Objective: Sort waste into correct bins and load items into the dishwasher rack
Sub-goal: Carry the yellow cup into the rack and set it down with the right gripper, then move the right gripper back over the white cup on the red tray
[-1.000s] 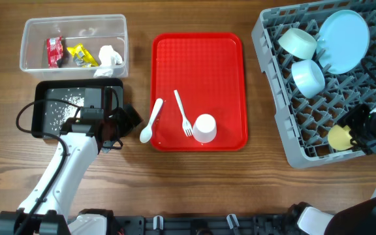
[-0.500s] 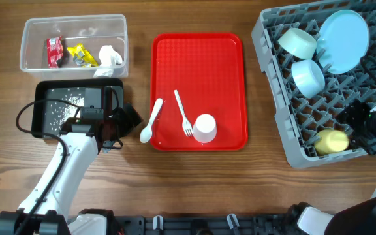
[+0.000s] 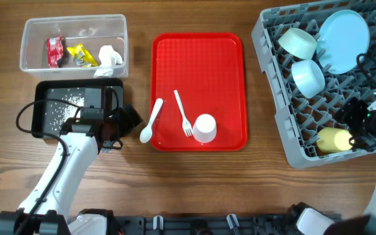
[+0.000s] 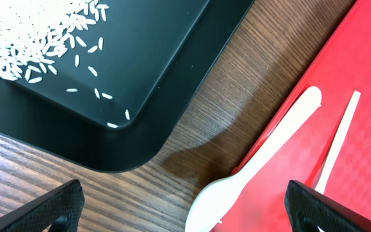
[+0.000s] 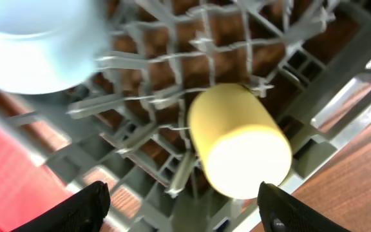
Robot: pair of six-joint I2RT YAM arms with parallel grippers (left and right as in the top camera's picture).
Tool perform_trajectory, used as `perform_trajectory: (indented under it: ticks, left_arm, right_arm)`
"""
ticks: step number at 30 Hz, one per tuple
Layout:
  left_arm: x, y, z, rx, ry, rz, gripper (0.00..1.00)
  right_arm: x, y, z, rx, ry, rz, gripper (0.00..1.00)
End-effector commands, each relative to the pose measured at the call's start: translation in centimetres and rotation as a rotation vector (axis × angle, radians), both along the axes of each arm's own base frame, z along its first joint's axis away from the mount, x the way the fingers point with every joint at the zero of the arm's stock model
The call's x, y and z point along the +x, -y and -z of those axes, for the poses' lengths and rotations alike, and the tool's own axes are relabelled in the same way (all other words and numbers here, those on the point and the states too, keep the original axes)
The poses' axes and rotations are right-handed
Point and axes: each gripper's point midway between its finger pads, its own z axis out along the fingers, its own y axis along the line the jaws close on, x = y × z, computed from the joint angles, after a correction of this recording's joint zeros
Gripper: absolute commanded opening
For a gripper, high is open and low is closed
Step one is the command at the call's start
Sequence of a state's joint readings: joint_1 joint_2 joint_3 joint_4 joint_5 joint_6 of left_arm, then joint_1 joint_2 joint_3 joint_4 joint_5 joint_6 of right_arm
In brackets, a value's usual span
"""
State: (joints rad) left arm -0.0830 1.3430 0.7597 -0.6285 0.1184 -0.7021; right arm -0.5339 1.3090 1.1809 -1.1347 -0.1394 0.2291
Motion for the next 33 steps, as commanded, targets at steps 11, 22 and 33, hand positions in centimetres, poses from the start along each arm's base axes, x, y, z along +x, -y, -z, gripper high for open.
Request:
perform_trajectory:
  ticks: [11,22,33]
  left_arm:
    - [-0.1,0.1,0.2,-0.008,-0.008,-0.011,1.00]
    - [-0.1,0.1,0.2,-0.008,-0.007,-0.011,1.00]
    - [-0.1,0.1,0.2,-0.008,-0.007,-0.011,1.00]
  right_arm:
    - [5.2,-17.2,-6.8,0.028,0.324,-0.472,0.82]
    - [8.3,-32.7,1.1,0.020,0.177,-0.786,0.93]
    - [9.6,-37.1,6.3,-0.022,0.021,-0.934,0.99]
